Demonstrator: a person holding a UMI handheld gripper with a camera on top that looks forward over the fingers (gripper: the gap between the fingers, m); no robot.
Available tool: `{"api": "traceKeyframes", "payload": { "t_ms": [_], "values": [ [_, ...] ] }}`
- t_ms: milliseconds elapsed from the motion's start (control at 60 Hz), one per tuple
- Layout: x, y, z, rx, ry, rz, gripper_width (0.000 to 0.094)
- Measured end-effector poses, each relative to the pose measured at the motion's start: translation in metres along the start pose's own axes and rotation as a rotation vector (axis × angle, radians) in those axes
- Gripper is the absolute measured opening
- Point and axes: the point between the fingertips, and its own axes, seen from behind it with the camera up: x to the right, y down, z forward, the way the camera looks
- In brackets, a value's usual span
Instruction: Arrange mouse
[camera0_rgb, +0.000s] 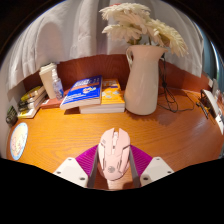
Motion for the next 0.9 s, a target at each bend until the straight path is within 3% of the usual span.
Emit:
{"api": "traceKeyframes", "payload": {
  "t_ms": [267,367,650,783,900],
  "values": [
    [0.0,-0.003,0.004,-0.048,-0.004,0.022,0.0375],
    [-0.004,-0.021,-0.008,-0.047,0.018,0.029,0.0371],
    [-0.082,-0.183,-0.145,0.269,0.074,0.005,0.0377],
    [-0.169,-0.224,-0.195,0.364,-0.007,-0.01,0.0378],
    [-0.261,-0.225,-0.205,0.374,-0.113,-0.061,0.0377]
  ]
}}
